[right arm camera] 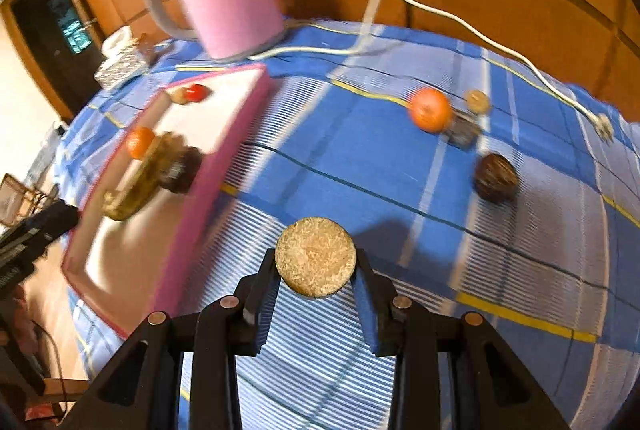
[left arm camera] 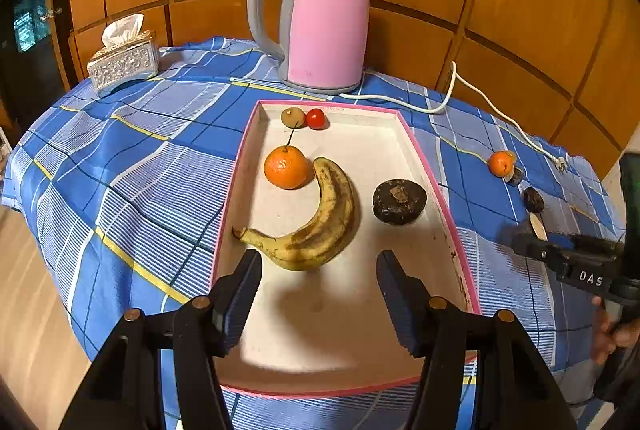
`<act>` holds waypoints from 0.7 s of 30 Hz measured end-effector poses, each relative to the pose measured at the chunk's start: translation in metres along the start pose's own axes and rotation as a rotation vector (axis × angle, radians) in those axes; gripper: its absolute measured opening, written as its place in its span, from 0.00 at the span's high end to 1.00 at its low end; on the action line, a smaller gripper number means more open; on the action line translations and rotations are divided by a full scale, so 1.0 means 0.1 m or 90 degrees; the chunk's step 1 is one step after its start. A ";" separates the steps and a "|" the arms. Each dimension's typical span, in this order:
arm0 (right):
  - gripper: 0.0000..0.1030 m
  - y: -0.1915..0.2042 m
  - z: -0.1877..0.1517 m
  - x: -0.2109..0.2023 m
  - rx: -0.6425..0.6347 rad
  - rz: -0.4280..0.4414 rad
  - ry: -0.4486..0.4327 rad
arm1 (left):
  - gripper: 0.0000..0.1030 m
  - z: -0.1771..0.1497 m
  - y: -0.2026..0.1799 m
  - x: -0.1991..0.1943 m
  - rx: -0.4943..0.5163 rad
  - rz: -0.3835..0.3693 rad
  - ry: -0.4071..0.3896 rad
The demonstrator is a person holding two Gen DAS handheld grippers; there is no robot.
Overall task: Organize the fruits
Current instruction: 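Carry the beige round cake into the tray with the right tool and open it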
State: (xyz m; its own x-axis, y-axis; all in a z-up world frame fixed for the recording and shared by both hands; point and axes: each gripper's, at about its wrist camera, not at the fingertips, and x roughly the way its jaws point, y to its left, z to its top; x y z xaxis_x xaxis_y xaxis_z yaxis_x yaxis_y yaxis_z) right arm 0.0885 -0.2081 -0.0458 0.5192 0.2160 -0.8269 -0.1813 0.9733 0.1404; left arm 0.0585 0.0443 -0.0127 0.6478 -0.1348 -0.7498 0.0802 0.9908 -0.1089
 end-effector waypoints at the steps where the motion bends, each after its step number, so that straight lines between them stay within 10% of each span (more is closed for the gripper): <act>1: 0.65 0.05 0.02 -0.01 -0.009 0.007 -0.002 | 0.41 -0.01 0.00 0.00 0.002 0.002 -0.001; 21: 0.65 0.75 0.70 0.22 -0.079 0.076 -0.033 | 0.41 -0.11 0.21 0.00 -0.015 0.022 -0.007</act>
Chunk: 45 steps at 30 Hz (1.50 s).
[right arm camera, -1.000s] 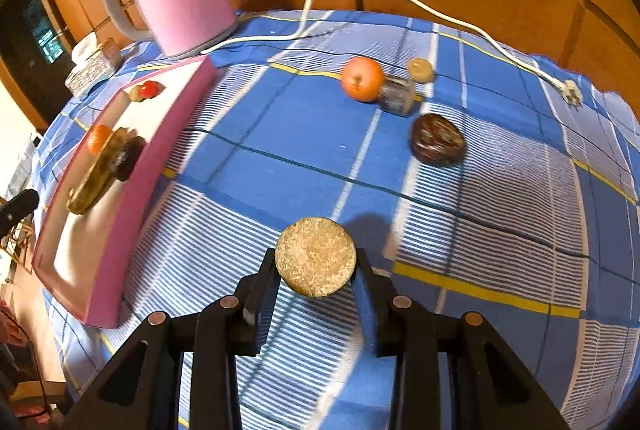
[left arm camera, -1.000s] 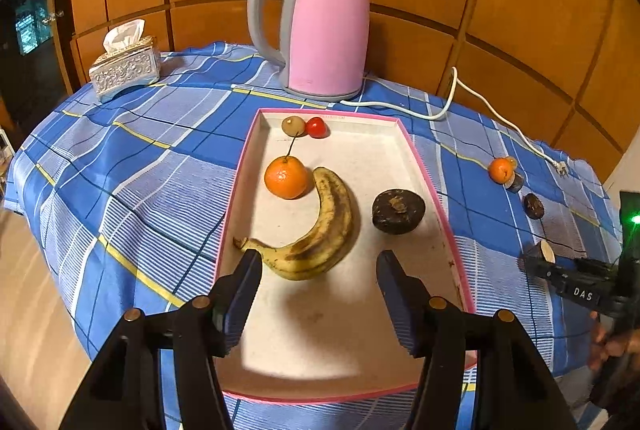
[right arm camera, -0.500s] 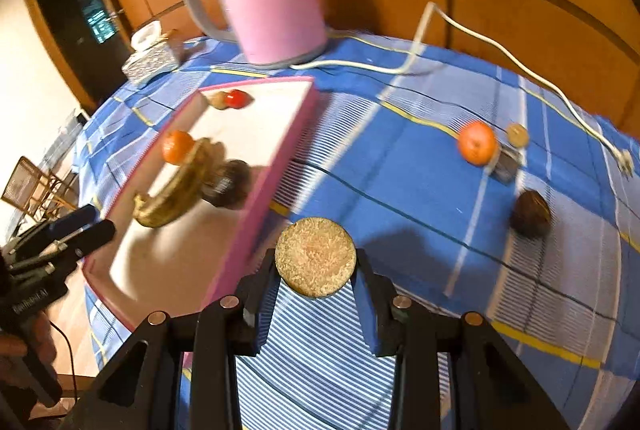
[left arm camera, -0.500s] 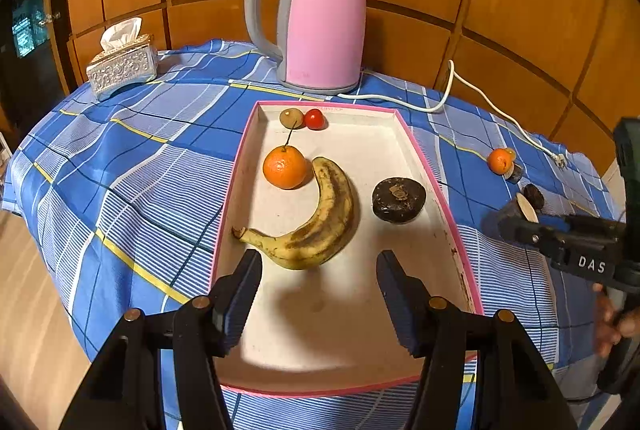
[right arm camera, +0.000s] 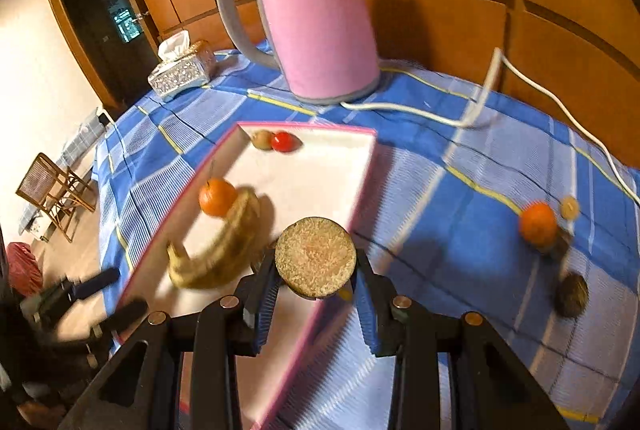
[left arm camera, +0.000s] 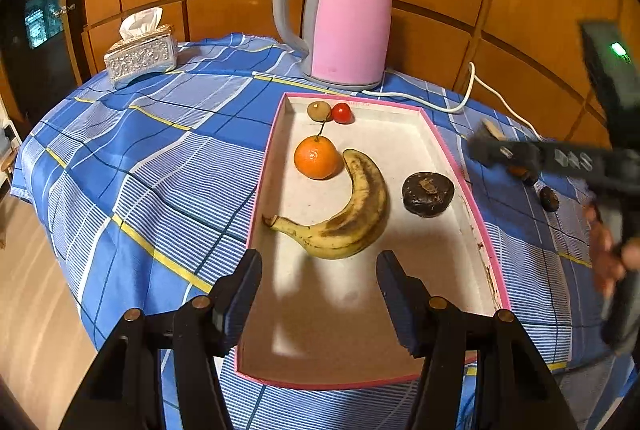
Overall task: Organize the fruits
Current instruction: 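Carry the beige round cake into the tray with the right tool and open it, then move both open tools away from the tray back over the remaining items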
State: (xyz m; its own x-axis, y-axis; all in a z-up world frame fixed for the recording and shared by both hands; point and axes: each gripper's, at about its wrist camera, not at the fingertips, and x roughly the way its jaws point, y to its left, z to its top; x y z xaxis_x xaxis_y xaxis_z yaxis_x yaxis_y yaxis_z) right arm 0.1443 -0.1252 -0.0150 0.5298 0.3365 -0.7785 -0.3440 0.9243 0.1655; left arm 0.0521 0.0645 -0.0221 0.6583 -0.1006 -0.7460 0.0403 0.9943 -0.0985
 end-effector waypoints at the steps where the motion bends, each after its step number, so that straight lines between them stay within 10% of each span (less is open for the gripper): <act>1: 0.65 0.04 0.05 0.04 -0.008 0.000 -0.001 | 0.41 0.00 0.00 0.00 0.001 -0.001 0.000; 23: 0.60 0.16 0.36 0.75 -0.037 -0.055 0.044 | 0.41 -0.06 0.10 0.08 -0.019 -0.006 0.013; 45: 0.60 -0.34 -0.71 -0.36 0.078 -0.133 0.004 | 0.41 -0.04 -0.30 -0.01 0.042 -0.043 0.011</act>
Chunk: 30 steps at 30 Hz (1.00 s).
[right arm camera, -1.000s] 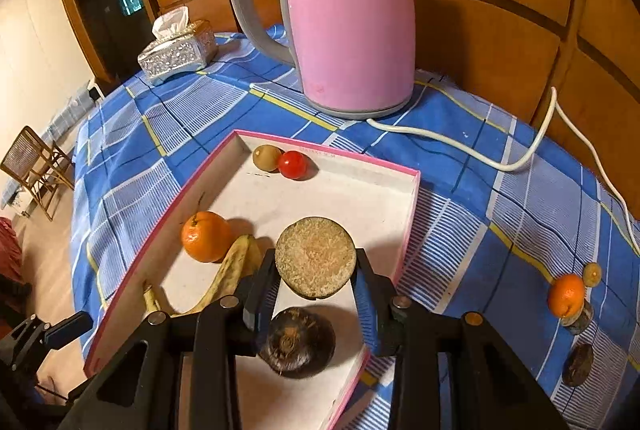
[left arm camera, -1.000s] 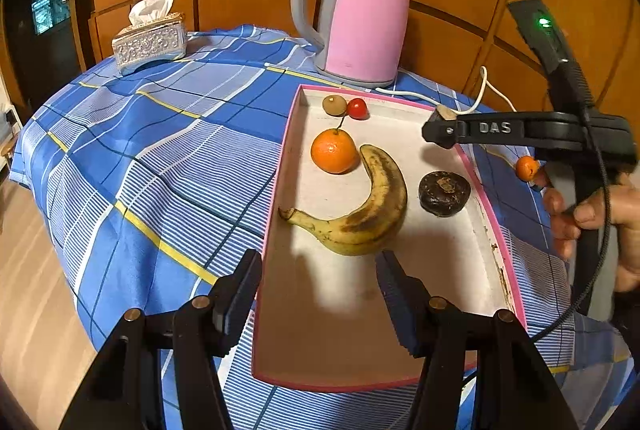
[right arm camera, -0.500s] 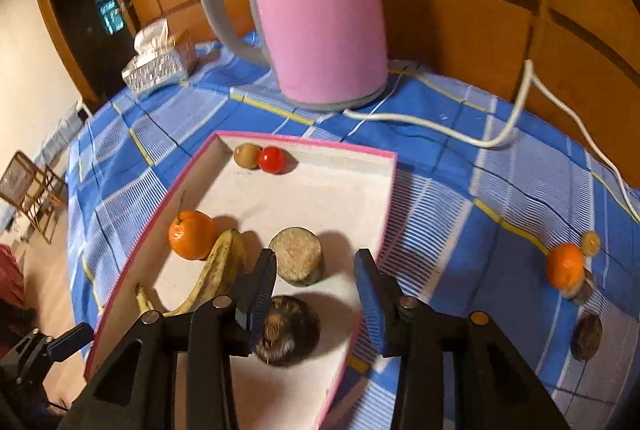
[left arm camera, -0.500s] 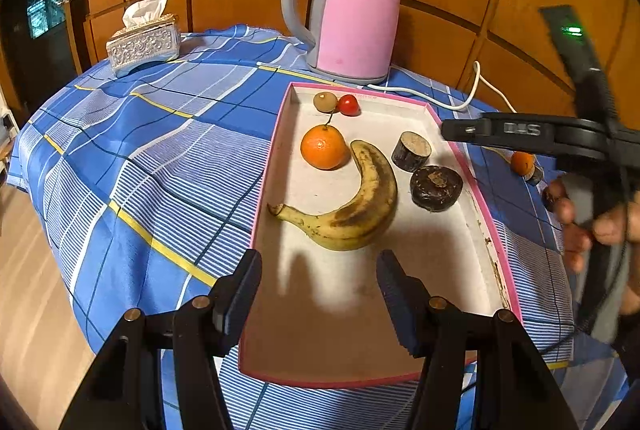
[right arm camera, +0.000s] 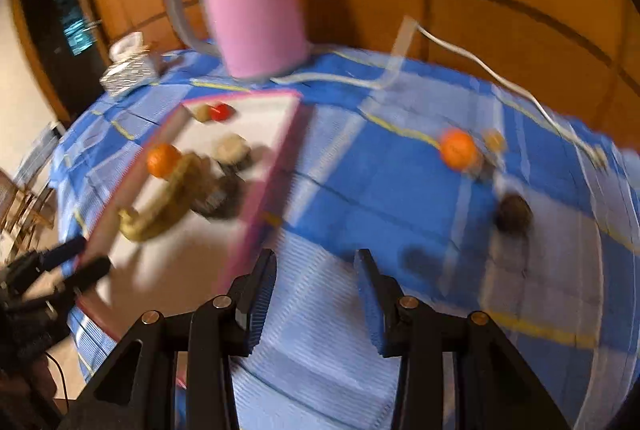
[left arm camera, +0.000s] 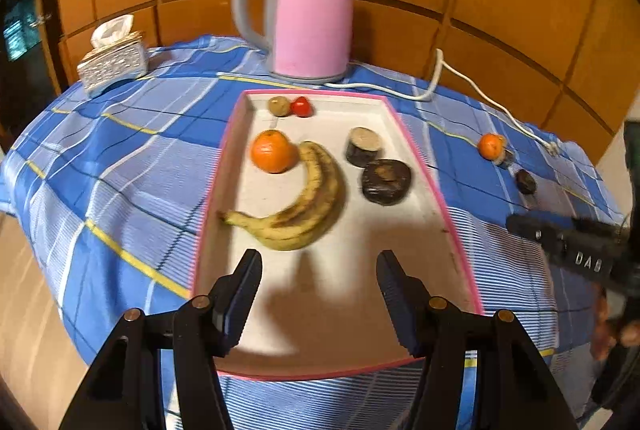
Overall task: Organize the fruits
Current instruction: 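Move both open tools away from the tray back over the remaining items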
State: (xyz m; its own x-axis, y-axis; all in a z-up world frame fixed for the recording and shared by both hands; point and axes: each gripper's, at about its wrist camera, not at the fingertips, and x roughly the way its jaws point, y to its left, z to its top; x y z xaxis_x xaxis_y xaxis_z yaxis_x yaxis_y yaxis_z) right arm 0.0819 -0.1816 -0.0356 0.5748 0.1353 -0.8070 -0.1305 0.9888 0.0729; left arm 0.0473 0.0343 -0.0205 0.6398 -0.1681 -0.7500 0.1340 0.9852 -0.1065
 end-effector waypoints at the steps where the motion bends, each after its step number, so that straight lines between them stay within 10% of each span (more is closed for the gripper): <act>1: 0.60 -0.07 -0.06 -0.02 0.011 -0.007 0.005 | 0.41 0.00 -0.05 0.00 0.007 -0.002 -0.001; 30: 0.60 -0.74 -0.70 -0.41 0.134 -0.117 -0.020 | 0.41 0.00 -0.99 -0.02 0.152 -0.085 0.016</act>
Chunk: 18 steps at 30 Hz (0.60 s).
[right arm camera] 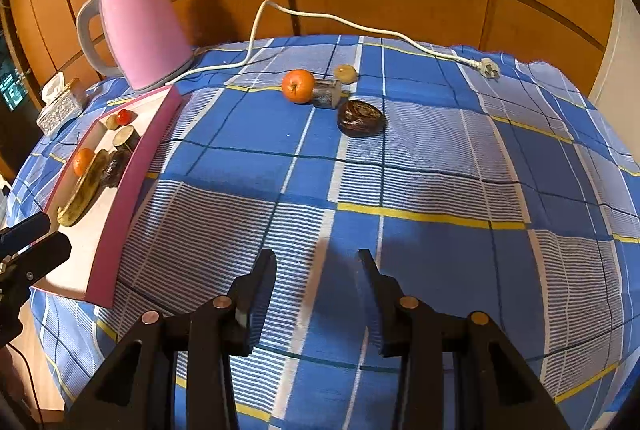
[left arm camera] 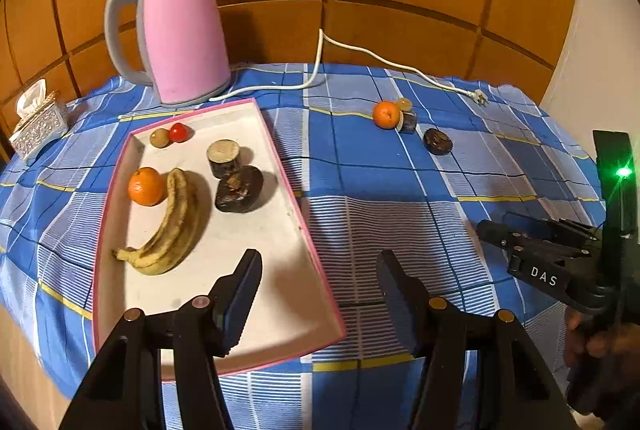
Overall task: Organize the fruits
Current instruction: 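Move both open tools away from the tray back over the remaining items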
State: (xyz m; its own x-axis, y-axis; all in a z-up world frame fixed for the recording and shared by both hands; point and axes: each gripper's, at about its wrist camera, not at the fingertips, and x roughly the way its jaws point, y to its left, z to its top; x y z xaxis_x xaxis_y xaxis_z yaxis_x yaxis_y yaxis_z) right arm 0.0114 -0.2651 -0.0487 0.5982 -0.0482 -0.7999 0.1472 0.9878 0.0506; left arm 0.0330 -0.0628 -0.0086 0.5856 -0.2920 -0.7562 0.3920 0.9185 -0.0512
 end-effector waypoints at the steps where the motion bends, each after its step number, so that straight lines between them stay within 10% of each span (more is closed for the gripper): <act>1: 0.60 -0.01 0.00 0.00 0.000 -0.001 -0.001 | 0.41 0.00 -0.03 0.02 0.005 -0.002 0.003; 18: 0.60 -0.25 -0.06 -0.06 0.022 -0.032 -0.006 | 0.41 0.17 -0.39 0.29 0.054 -0.047 0.041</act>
State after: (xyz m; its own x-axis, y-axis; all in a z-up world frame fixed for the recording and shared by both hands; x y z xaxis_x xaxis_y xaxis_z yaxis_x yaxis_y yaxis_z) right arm -0.0006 -0.2884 -0.0485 0.5971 -0.0997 -0.7960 0.2041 0.9785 0.0305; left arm 0.0471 -0.1122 -0.0175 0.5075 -0.3372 -0.7929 0.4924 0.8687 -0.0544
